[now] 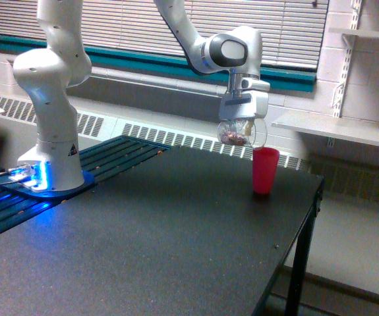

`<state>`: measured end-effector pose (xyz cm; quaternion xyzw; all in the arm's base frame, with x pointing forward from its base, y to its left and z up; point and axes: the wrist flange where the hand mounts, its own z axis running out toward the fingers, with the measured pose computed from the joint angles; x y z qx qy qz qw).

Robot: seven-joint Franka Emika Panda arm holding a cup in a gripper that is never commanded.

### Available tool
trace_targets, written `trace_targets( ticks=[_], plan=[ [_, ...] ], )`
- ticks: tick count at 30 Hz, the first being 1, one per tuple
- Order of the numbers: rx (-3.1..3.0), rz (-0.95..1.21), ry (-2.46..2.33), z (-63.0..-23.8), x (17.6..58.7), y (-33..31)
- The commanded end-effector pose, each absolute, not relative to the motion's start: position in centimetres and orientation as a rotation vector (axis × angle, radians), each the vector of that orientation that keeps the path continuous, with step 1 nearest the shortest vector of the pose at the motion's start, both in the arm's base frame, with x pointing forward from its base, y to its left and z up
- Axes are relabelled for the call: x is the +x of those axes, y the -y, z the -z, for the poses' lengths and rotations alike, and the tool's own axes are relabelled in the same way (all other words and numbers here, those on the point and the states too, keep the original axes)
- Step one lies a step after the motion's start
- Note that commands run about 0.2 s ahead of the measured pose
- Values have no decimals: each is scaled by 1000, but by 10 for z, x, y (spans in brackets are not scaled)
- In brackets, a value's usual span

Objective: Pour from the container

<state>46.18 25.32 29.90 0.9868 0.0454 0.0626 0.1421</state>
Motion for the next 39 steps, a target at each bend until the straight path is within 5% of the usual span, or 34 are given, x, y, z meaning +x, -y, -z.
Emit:
trace_targets(
  ticks=[1, 39],
  plan=[
    [2832, -187, -156, -304, 467, -256],
    [2766, -160, -224, -306, 476, -263]
  ],
)
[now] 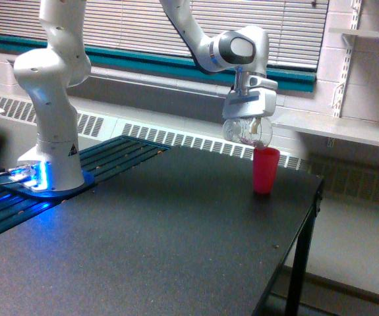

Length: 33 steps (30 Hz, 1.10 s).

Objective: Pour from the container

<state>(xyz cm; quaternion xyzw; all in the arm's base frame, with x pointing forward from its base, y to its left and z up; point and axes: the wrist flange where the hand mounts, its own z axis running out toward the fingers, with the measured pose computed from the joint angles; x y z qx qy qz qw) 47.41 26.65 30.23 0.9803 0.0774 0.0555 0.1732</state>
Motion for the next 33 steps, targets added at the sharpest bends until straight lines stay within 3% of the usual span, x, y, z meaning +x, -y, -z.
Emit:
trace_targets(
  ticks=[1, 33],
  plan=[
    [2766, -159, -225, -306, 476, -262],
    [2826, -266, -177, -334, 479, -261]
  ],
)
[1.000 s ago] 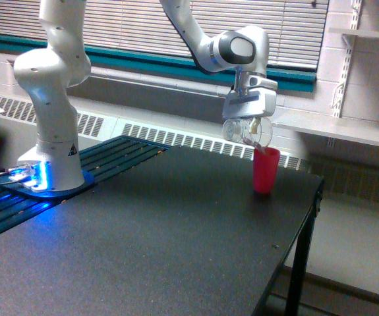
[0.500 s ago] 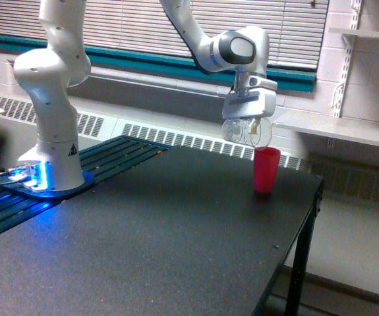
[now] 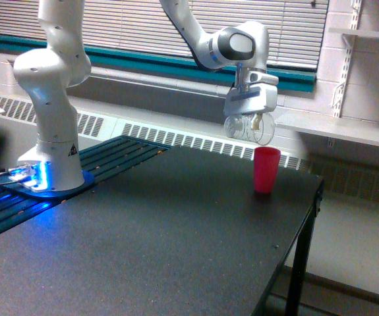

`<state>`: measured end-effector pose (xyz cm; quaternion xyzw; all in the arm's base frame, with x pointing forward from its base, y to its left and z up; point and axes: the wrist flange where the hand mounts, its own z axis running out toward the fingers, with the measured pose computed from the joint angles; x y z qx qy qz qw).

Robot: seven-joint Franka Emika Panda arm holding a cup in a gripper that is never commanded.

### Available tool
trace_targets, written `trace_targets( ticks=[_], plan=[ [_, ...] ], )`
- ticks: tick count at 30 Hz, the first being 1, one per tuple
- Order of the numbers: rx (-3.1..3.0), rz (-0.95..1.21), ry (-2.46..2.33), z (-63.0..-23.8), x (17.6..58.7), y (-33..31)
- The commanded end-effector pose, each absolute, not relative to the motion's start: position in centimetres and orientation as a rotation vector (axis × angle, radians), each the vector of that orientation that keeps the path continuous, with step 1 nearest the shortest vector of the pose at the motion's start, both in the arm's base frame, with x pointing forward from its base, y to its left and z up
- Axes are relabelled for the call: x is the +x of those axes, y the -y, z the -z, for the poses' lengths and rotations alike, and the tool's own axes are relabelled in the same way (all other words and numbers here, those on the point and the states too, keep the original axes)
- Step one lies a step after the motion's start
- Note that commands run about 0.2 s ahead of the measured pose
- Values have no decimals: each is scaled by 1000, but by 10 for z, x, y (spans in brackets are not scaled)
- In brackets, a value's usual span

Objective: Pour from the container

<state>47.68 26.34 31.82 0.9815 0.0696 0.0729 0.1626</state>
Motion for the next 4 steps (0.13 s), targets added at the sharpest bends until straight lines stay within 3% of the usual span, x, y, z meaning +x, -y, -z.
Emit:
trace_targets(
  ticks=[1, 4],
  plan=[
    [2828, -273, -178, -335, 478, -260],
    [2833, -285, -173, -337, 477, -259]
  ],
)
